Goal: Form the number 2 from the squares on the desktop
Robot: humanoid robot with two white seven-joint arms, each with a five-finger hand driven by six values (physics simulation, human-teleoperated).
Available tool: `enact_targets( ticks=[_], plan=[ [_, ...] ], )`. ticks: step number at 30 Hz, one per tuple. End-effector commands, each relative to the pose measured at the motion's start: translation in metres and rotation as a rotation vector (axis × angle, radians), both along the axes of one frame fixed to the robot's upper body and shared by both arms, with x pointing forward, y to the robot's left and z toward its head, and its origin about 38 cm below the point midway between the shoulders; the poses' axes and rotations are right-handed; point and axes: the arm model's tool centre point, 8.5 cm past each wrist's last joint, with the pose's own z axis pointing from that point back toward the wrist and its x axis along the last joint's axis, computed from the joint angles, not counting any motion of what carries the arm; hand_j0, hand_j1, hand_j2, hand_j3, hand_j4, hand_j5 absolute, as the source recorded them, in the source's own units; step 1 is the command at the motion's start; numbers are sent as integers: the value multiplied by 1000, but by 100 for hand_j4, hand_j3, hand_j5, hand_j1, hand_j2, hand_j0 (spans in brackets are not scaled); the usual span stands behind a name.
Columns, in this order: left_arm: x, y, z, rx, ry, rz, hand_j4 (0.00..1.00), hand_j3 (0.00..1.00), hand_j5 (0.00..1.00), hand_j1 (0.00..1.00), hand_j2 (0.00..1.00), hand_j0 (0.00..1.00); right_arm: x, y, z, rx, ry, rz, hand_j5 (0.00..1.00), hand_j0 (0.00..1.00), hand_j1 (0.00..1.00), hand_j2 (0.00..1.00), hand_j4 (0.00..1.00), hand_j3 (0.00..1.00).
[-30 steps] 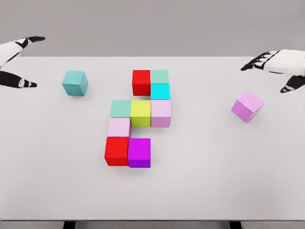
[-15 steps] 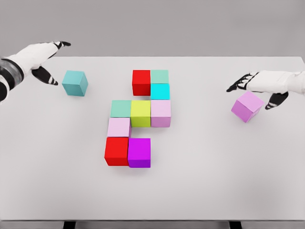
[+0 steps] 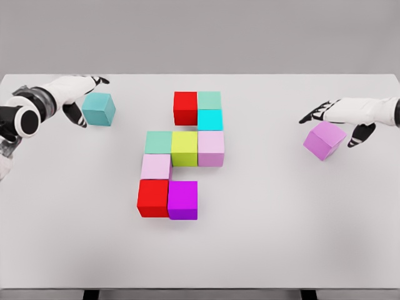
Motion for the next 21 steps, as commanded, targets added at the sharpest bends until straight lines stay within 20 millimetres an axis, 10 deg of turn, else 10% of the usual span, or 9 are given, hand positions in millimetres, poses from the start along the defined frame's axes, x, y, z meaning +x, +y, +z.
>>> enact_targets(
  ticks=[1, 16, 21],
  plan=[
    [4, 2, -9, 10, 20, 13, 100, 100, 100, 100, 100, 100, 2, -2, -5, 2, 12, -14, 100, 100, 100, 100, 100, 100],
    [26, -6, -15, -22, 44, 53, 100, 100, 100, 100, 100, 100, 4, 3, -17, -17, 32, -13, 100, 100, 100, 100, 100, 100],
    [33, -9, -17, -34, 54, 68, 100, 100, 100, 100, 100, 100, 5, 7, -21, -17, 40, -13, 79, 79, 79, 79, 79, 79]
  ],
)
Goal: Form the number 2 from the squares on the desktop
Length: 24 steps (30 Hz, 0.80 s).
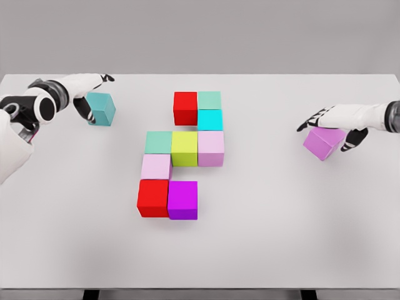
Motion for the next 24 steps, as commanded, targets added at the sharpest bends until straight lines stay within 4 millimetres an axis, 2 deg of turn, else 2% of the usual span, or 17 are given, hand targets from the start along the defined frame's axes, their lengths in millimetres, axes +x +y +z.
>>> enact_targets(
  ticks=[1, 4, 6, 9, 13, 15, 17, 21, 24],
  plan=[
    [1, 1, -4, 0, 8, 7, 100, 100, 100, 100, 100, 100, 0, 1, -2, 1, 6, -4, 75, 75, 75, 75, 75, 75],
    [1, 1, -4, 0, 9, 9, 100, 100, 100, 100, 100, 100, 0, 1, -2, 3, 7, -5, 63, 63, 63, 63, 63, 63],
    [3, 4, -7, 2, 18, 20, 100, 100, 100, 100, 100, 100, 0, 0, -3, 4, 8, -9, 60, 60, 60, 60, 60, 60],
    [5, 1, -11, -5, 28, 23, 100, 100, 100, 100, 100, 100, 2, 2, 3, 16, -2, -9, 46, 46, 46, 46, 46, 46],
    [6, 5, -12, -2, 31, 33, 100, 100, 100, 100, 100, 100, 2, 12, 17, 24, -34, 22, 46, 46, 46, 46, 46, 46],
    [9, 6, -15, -4, 40, 45, 100, 100, 100, 100, 100, 100, -1, 27, 29, 33, -64, 75, 46, 46, 46, 46, 46, 46],
    [10, 8, -17, 1, 45, 53, 100, 100, 100, 100, 100, 100, -4, 39, 33, 38, -76, 114, 44, 44, 44, 44, 44, 44],
    [12, 0, -16, 4, 37, 42, 100, 100, 100, 100, 100, 100, -20, 77, 49, 55, -120, 247, 43, 43, 43, 43, 43, 43],
    [17, -2, -21, 1, 51, 56, 100, 100, 100, 100, 100, 100, -53, 111, 72, 55, -176, 404, 43, 43, 43, 43, 43, 43]
  ],
)
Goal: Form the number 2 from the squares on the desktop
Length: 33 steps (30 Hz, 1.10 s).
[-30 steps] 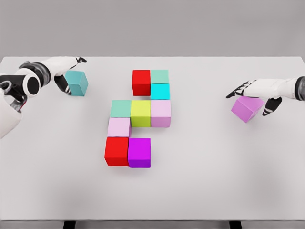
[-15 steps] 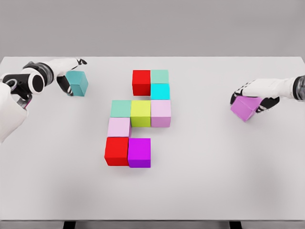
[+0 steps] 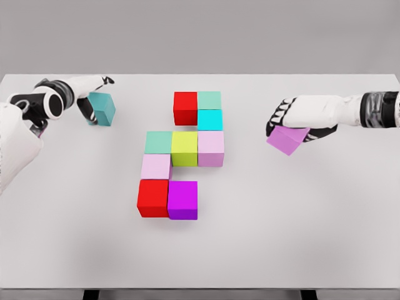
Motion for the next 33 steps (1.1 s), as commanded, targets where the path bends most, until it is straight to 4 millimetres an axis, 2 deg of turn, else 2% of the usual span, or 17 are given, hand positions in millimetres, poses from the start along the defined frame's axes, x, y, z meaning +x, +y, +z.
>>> enact_targets(
  ticks=[1, 3, 11, 13, 18, 28, 33],
  plan=[
    [2, 0, -7, 7, 13, 9, 100, 100, 100, 100, 100, 100, -30, 29, 18, 4, -48, 137, 43, 43, 43, 43, 43, 43],
    [2, 0, -7, 9, 12, 9, 100, 100, 100, 100, 100, 100, -51, 36, 23, -12, -59, 216, 43, 43, 43, 43, 43, 43],
    [3, 6, -12, 13, 27, 27, 100, 100, 100, 100, 100, 100, -61, 53, -4, -13, 19, 285, 44, 44, 44, 44, 44, 44],
    [3, 7, -12, 14, 26, 28, 97, 97, 97, 97, 97, 97, -65, 61, -13, -10, 48, 307, 43, 43, 43, 43, 43, 43],
    [2, 6, -13, 12, 30, 28, 95, 95, 95, 95, 95, 95, -67, 65, -11, 37, 80, 315, 44, 44, 44, 44, 44, 44],
    [2, 7, -14, 12, 32, 31, 76, 76, 76, 76, 76, 76, -70, 88, -14, 96, 112, 363, 44, 44, 44, 44, 44, 44],
    [2, 7, -14, 12, 32, 34, 70, 70, 70, 70, 70, 70, -71, 88, -15, 95, 117, 365, 44, 44, 44, 44, 44, 44]
  ],
)
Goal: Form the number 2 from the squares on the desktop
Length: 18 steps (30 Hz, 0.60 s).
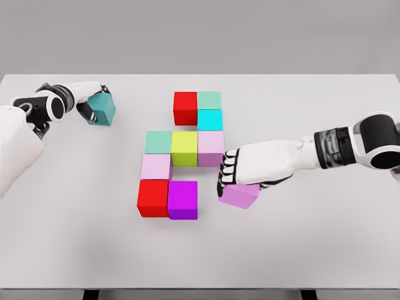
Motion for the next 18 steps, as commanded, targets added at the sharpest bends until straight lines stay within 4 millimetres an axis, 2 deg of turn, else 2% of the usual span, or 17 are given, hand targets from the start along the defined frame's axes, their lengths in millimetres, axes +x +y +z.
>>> enact_targets(
  ticks=[1, 8, 18],
  plan=[
    [0, 0, 0, 1, -1, 1, 68, 68, 68, 68, 68, 68, -1, 2, -1, 6, 9, 1, 44, 44, 44, 44, 44, 44],
    [0, 1, 0, 0, -1, 2, 56, 56, 56, 56, 56, 56, -6, 11, -11, 1, 35, 29, 43, 43, 43, 43, 43, 43],
    [1, 0, 3, -11, -5, 9, 44, 44, 44, 44, 44, 44, -7, 18, -11, 5, 37, 45, 43, 43, 43, 43, 43, 43]
  ],
)
